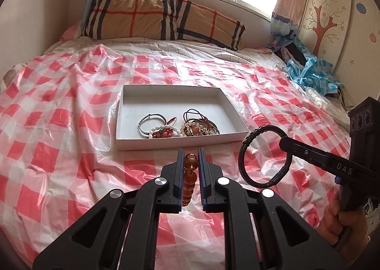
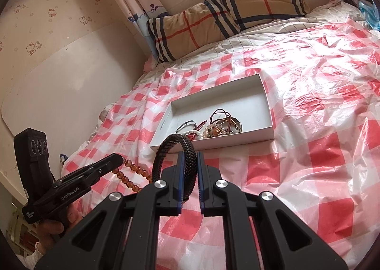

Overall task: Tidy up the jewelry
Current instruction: 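Carry both bracelets over the white box with both tools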

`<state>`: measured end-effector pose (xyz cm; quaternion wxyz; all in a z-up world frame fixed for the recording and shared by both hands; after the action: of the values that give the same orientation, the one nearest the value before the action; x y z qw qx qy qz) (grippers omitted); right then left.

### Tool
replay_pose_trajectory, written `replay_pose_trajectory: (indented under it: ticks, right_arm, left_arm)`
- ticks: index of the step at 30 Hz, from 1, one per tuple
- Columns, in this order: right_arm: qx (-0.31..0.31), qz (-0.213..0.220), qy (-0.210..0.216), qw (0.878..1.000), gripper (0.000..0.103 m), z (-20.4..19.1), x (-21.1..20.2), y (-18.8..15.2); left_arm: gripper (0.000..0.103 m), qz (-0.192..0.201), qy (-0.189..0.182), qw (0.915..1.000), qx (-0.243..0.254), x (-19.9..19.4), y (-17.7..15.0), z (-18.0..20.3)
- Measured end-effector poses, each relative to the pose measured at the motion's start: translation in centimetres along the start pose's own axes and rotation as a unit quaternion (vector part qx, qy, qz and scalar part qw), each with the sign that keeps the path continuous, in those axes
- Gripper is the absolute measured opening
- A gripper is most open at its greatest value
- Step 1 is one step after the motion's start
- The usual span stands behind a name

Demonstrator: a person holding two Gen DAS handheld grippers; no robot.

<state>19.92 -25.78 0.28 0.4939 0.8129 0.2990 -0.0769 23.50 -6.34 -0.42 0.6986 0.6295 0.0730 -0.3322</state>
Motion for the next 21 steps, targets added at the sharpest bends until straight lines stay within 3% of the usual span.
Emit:
replay_pose_trajectory:
  ticks: [21]
  right_arm:
    - [0.011,0.019,0.008,1.000,0.011,0.3,2.2,1.7]
  left_arm:
    - [0.010,0.010,0.017,0.9996,0.019,3.0,0.8,-0.2]
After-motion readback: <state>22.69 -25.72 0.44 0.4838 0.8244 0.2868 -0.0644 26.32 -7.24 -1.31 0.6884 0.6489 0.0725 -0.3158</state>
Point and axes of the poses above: each gripper's, at about its wrist camera, not at the fingertips, and x roughly the way its jaws point, z to its right, y to its top, the point moved 7 cm from there along x, roughly the way its jaws point, and after that the axes turned 8 degrees about z, right-handed, at the moved point
